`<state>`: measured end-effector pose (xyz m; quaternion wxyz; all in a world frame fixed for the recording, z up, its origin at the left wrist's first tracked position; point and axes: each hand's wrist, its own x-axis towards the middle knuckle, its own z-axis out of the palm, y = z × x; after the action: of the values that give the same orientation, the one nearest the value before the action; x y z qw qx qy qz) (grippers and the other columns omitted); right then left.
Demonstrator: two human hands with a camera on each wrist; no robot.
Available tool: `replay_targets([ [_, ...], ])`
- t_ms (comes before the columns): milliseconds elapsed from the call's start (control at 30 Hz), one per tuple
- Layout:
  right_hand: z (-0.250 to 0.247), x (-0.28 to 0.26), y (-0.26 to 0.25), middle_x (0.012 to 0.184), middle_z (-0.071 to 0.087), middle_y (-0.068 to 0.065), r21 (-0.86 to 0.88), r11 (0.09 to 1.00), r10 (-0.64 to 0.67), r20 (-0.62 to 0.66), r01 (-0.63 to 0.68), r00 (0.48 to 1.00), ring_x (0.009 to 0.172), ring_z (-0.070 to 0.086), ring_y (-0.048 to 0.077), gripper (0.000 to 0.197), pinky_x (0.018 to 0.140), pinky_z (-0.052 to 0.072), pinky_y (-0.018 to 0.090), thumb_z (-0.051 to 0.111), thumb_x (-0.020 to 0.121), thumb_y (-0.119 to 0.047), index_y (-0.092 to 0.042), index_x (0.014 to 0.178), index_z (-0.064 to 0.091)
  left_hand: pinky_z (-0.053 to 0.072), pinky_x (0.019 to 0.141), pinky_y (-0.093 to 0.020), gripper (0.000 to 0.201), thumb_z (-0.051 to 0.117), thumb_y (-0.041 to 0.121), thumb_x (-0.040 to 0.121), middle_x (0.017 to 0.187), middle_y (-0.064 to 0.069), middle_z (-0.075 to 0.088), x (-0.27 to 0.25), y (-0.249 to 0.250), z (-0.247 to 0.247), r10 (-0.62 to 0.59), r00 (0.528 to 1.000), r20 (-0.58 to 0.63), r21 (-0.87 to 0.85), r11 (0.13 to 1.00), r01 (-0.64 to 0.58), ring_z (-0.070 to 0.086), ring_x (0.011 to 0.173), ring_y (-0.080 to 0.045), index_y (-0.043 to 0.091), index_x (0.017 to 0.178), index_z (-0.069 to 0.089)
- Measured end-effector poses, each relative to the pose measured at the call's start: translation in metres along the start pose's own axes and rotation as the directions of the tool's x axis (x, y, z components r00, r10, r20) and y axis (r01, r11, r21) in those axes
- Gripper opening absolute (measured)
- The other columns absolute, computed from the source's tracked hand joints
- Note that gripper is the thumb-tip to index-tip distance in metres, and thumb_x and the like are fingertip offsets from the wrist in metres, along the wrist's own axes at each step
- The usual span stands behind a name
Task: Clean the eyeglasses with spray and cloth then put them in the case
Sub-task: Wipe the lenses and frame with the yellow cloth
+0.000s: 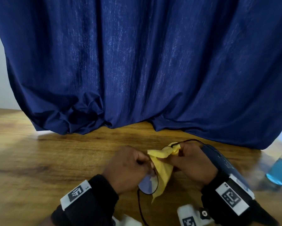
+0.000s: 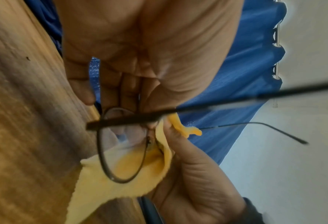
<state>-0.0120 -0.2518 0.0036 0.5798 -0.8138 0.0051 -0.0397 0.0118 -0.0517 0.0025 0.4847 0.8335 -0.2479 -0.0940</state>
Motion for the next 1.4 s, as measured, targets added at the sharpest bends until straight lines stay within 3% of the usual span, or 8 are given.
replay_targets([
  [300, -0.002, 0.005, 0.007, 0.089, 0.078, 0.007, -0.071, 0.995, -0.06, 0.039, 0.063, 0.997, 0.087, 0.074, 0.025, 0.016, 0.082, 0.058, 0.044, 0.064, 0.095, -0.019, -0.007, 0.092, 0.074, 0.05, 0.061, -0.01, 0.021, 0.066, 0.016, 0.095, 0.069, 0.015, 0.077, 0.001, -0.003, -0.003, 0.011, 0.998, -0.054, -0.071, 0.997, -0.015, 0.068, 0.064, 0.008, 0.017, 0.084, 0.084],
  [433, 0.0, -0.001, 0.0, 0.088, 0.078, 0.009, -0.068, 0.989, -0.119, 0.126, 0.128, 0.985, 0.087, 0.074, 0.023, 0.017, 0.085, 0.057, 0.04, 0.075, 0.086, -0.024, -0.007, 0.086, 0.076, 0.06, 0.075, -0.041, 0.023, 0.065, 0.018, 0.093, 0.076, 0.001, 0.08, 0.001, -0.001, -0.002, 0.025, 0.999, -0.033, 0.004, 1.0, -0.025, 0.075, 0.077, -0.019, 0.019, 0.077, 0.082],
  [600, 0.002, -0.001, -0.003, 0.09, 0.074, 0.026, 0.01, 0.993, -0.116, 0.064, 0.116, 0.991, 0.085, 0.073, 0.033, 0.044, 0.083, 0.057, 0.043, 0.079, 0.08, -0.03, 0.012, 0.088, 0.069, 0.059, 0.078, -0.047, 0.023, 0.065, 0.02, 0.094, 0.079, -0.001, 0.08, 0.0, 0.0, 0.0, 0.049, 0.997, -0.054, -0.007, 0.999, -0.049, 0.075, 0.081, -0.024, 0.021, 0.08, 0.082],
  [700, -0.001, -0.002, -0.005, 0.086, 0.076, 0.016, 0.004, 0.99, -0.142, 0.137, 0.142, 0.98, 0.077, 0.072, 0.009, 0.012, 0.071, 0.053, 0.016, 0.065, 0.089, 0.002, 0.013, 0.094, 0.069, 0.062, 0.083, -0.039, 0.02, 0.065, 0.017, 0.095, 0.081, 0.004, 0.082, 0.002, -0.003, -0.003, 0.016, 0.997, -0.071, -0.039, 0.999, -0.019, 0.077, 0.081, -0.013, 0.02, 0.085, 0.083],
  [833, -0.001, -0.001, -0.003, 0.104, 0.07, 0.008, -0.022, 0.997, -0.072, 0.237, 0.079, 0.969, 0.069, 0.063, -0.018, 0.027, 0.067, 0.044, 0.0, 0.054, 0.092, 0.014, 0.016, 0.118, 0.06, 0.056, 0.059, -0.015, 0.024, 0.066, 0.013, 0.095, 0.07, 0.011, 0.078, 0.002, -0.002, -0.003, 0.023, 0.998, -0.063, -0.007, 1.0, -0.024, 0.071, 0.063, 0.003, 0.022, 0.08, 0.082],
  [1000, 0.001, -0.001, 0.0, 0.062, 0.066, -0.008, -0.036, 0.993, -0.115, 0.025, 0.116, 0.993, 0.057, 0.06, -0.004, 0.022, 0.057, 0.046, 0.011, 0.071, 0.085, -0.001, -0.015, 0.067, 0.069, 0.063, 0.068, -0.036, 0.021, 0.068, 0.021, 0.093, 0.074, 0.001, 0.08, 0.002, -0.003, -0.002, 0.053, 0.997, -0.051, 0.007, 0.999, -0.053, 0.076, 0.072, -0.016, 0.016, 0.079, 0.081],
  [1167, 0.002, -0.003, -0.008, 0.072, 0.068, 0.01, -0.051, 0.989, -0.139, -0.007, 0.139, 0.99, 0.064, 0.058, 0.002, 0.016, 0.063, 0.047, 0.017, 0.063, 0.094, -0.01, -0.003, 0.081, 0.069, 0.055, 0.075, -0.013, 0.019, 0.065, 0.021, 0.097, 0.09, 0.013, 0.081, 0.001, -0.003, -0.004, 0.069, 0.997, -0.02, -0.025, 0.997, -0.069, 0.074, 0.084, 0.002, 0.021, 0.093, 0.083],
  [1400, 0.001, -0.003, -0.006, 0.067, 0.067, 0.002, -0.154, 0.969, -0.199, -0.034, 0.192, 0.979, 0.063, 0.061, 0.001, 0.012, 0.061, 0.047, 0.014, 0.075, 0.082, -0.007, -0.01, 0.072, 0.069, 0.05, 0.058, -0.018, 0.018, 0.067, 0.022, 0.094, 0.069, 0.006, 0.075, 0.003, -0.004, -0.002, 0.037, 0.999, 0.033, 0.031, 0.999, -0.038, 0.064, 0.059, -0.001, 0.016, 0.084, 0.081],
])
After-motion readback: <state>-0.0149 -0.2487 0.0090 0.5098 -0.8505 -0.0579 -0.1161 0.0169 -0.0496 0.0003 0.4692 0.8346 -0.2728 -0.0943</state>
